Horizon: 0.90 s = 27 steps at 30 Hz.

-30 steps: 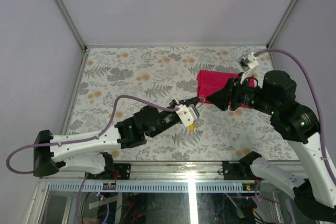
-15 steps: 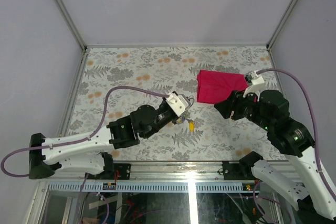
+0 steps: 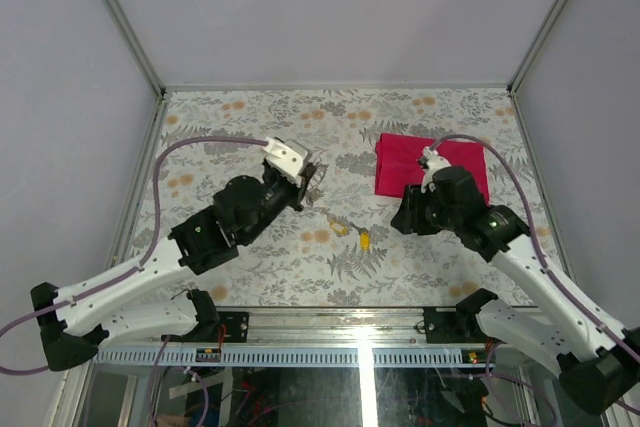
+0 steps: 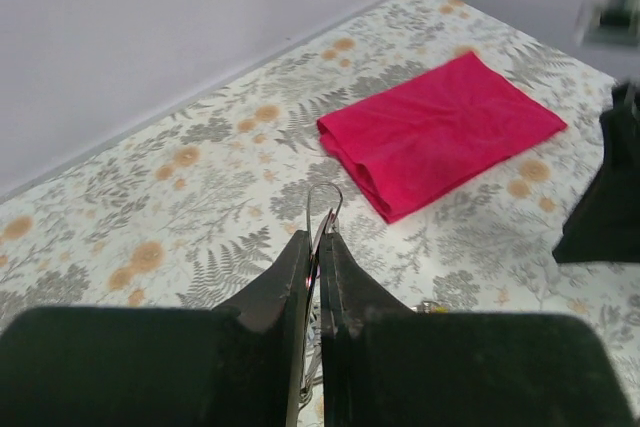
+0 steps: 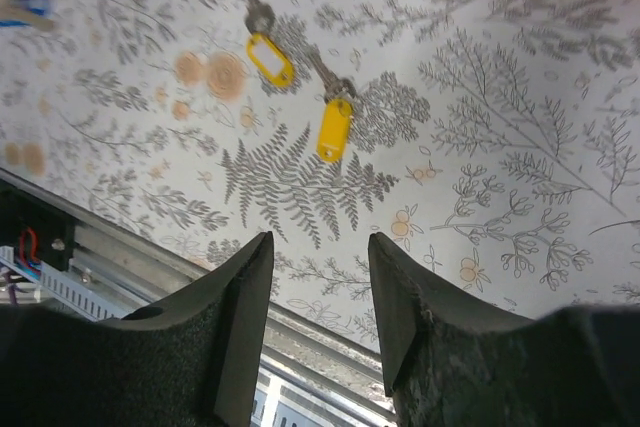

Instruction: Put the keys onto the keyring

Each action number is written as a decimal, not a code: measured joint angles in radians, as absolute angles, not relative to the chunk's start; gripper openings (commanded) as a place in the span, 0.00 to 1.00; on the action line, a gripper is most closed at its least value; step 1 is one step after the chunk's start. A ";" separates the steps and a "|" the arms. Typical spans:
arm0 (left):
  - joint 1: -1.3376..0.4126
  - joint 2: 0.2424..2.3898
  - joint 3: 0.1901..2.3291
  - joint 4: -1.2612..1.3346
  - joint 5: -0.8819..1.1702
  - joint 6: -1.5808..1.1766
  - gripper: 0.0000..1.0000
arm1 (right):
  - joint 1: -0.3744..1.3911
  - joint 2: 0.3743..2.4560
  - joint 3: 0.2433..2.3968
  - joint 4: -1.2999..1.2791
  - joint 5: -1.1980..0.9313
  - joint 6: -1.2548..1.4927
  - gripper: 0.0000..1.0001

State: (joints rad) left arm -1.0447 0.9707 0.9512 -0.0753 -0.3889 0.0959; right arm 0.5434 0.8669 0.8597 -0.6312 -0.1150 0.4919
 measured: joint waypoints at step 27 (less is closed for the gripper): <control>-0.889 0.902 0.860 -0.189 -0.319 0.032 0.00 | 0.628 1.414 0.648 -0.067 -0.096 0.712 0.42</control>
State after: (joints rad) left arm -0.8890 0.9016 0.8604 -0.1890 -0.3187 0.0322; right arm 0.6281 1.4139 0.6476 -0.0673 -0.0959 0.7124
